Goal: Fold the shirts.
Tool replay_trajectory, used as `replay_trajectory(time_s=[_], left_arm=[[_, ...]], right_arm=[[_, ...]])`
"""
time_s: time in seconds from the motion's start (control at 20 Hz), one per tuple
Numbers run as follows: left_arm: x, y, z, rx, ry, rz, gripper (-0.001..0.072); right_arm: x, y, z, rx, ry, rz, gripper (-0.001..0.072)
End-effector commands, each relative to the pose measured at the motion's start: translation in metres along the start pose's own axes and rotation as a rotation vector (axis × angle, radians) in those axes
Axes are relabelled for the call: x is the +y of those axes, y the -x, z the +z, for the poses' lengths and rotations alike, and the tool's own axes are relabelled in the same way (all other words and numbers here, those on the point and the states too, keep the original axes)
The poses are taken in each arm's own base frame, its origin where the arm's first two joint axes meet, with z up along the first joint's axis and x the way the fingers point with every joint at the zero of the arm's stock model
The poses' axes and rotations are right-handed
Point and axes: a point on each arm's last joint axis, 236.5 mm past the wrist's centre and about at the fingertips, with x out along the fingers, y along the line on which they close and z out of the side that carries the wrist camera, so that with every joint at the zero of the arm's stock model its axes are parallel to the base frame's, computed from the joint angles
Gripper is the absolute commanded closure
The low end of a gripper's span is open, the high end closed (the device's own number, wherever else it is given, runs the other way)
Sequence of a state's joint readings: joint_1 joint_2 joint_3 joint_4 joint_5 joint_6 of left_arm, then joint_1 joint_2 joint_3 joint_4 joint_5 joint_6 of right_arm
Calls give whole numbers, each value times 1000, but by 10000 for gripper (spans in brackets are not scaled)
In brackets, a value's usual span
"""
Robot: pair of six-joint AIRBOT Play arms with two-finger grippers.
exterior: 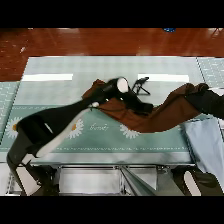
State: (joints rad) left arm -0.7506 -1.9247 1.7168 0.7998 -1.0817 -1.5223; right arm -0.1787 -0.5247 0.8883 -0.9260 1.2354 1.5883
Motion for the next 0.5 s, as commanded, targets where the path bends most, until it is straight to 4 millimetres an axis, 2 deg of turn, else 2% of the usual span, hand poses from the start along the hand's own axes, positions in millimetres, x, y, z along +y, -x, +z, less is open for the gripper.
replay_trajectory(time_s=[0.0, 0.1, 0.2, 0.25, 0.35, 0.4, 0.45], left_arm=[[45, 85, 25, -61, 46, 54, 686], [80, 159, 38, -170, 86, 124, 685], [112, 234, 32, -298, 135, 209, 685], [127, 268, 22, -357, 162, 256, 685], [153, 329, -12, -477, 211, 347, 685], [163, 352, -35, -532, 239, 383, 685], [170, 367, -61, -573, 284, 406, 685]], right_arm=[[9, -13, -2, 32, 3, 36, 684], [29, -35, -3, 62, 15, 107, 684], [53, -68, -2, 79, 11, 178, 684], [63, -89, -1, 88, 10, 198, 684], [82, -133, -1, 115, 20, 215, 684], [90, -157, 0, 132, 23, 216, 684], [97, -181, 1, 157, 28, 215, 684]])
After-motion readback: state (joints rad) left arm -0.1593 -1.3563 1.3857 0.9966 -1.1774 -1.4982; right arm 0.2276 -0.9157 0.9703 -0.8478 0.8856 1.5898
